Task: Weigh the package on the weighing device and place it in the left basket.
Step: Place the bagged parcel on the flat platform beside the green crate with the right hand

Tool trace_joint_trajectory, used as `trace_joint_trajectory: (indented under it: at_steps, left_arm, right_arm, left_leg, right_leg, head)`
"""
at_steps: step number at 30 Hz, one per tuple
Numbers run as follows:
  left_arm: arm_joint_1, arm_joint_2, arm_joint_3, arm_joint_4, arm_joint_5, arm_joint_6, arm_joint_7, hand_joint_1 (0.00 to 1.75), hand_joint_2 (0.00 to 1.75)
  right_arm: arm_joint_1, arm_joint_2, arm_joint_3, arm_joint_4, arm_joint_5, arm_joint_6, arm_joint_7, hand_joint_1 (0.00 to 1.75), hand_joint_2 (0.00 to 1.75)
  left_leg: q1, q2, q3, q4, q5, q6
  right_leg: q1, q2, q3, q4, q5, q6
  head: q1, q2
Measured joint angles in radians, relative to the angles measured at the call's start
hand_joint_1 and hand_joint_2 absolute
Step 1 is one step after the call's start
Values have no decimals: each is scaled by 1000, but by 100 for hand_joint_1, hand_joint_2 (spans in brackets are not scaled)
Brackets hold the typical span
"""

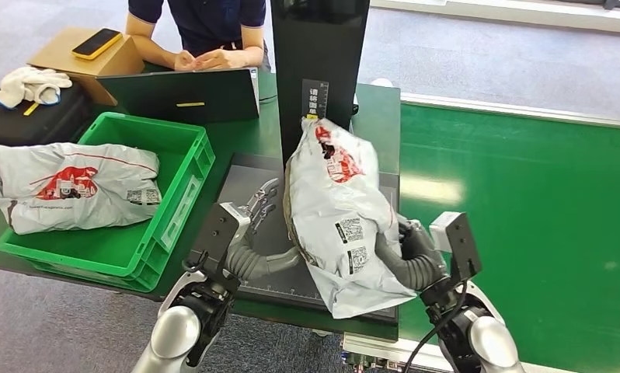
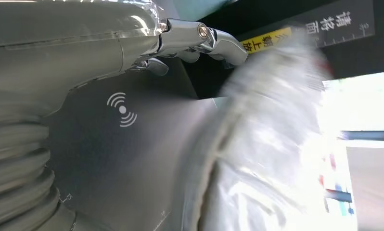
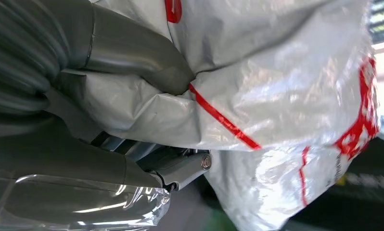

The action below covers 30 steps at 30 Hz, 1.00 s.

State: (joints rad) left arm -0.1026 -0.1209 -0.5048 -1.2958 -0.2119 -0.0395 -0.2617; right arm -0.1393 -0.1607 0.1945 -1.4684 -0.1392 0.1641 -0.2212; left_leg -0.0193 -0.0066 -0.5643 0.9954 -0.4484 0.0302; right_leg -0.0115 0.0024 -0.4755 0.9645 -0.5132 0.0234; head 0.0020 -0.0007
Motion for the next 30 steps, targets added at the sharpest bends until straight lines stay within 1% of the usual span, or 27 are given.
trace_joint_trajectory:
  at_steps: [5, 11, 18, 23, 25, 27, 29, 30]
  left_arm:
    - [-13, 8, -11, 2, 27, 26, -1, 0, 175]
    - [-15, 16, -22, 2, 39, 48, -1, 0, 175]
    - [-6, 24, -28, 0, 39, 62, 12, 0, 175]
    - [13, 27, -29, -21, 33, 71, 36, 0, 175]
    - [22, 27, -29, -32, 27, 71, 45, 0, 175]
    - [30, 27, -29, -43, 21, 71, 52, 0, 175]
    - [37, 27, -29, -53, 18, 71, 57, 0, 175]
    - [40, 27, -29, -58, 17, 71, 59, 0, 175]
  right_arm:
    - [-93, -42, 124, 143, -77, 33, 7, 175, 175]
    - [-183, -63, 256, 283, -100, 23, 33, 175, 175]
    - [-222, -79, 352, 397, -58, -5, 80, 175, 175]
    - [-277, -90, 395, 474, -20, -8, 108, 175, 175]
    - [-296, -92, 406, 497, -10, -14, 113, 152, 175]
    - [-309, -94, 414, 514, 3, -28, 113, 65, 175]
    - [-317, -97, 419, 523, 25, -54, 113, 0, 175]
    - [-319, -99, 420, 526, 36, -71, 112, 0, 175]
  left_leg:
    - [0, 0, 0, 0, 0, 0]
    - [0, 0, 0, 0, 0, 0]
    - [0, 0, 0, 0, 0, 0]
    - [0, 1, 2, 0, 0, 0]
    - [0, 0, 4, 0, 0, 0]
    - [0, 1, 5, 0, 0, 0]
    - [0, 1, 6, 0, 1, 1]
    - [0, 1, 6, 0, 1, 1]
  right_leg:
    - [0, 0, 0, 0, 0, 0]
    - [0, 0, 0, 0, 0, 0]
    - [0, 0, 0, 0, 0, 0]
    - [0, 0, 1, 0, 0, 0]
    - [0, 0, 2, -1, 0, 0]
    - [0, 1, 3, -1, 0, 0]
    - [0, 1, 5, -1, 1, 0]
    - [0, 1, 5, -1, 1, 1]
  head:
    - [0, 0]
    - [0, 0]
    - [0, 0]
    - [0, 0]
    - [0, 0]
    - [0, 0]
    - [0, 0]
    - [0, 0]
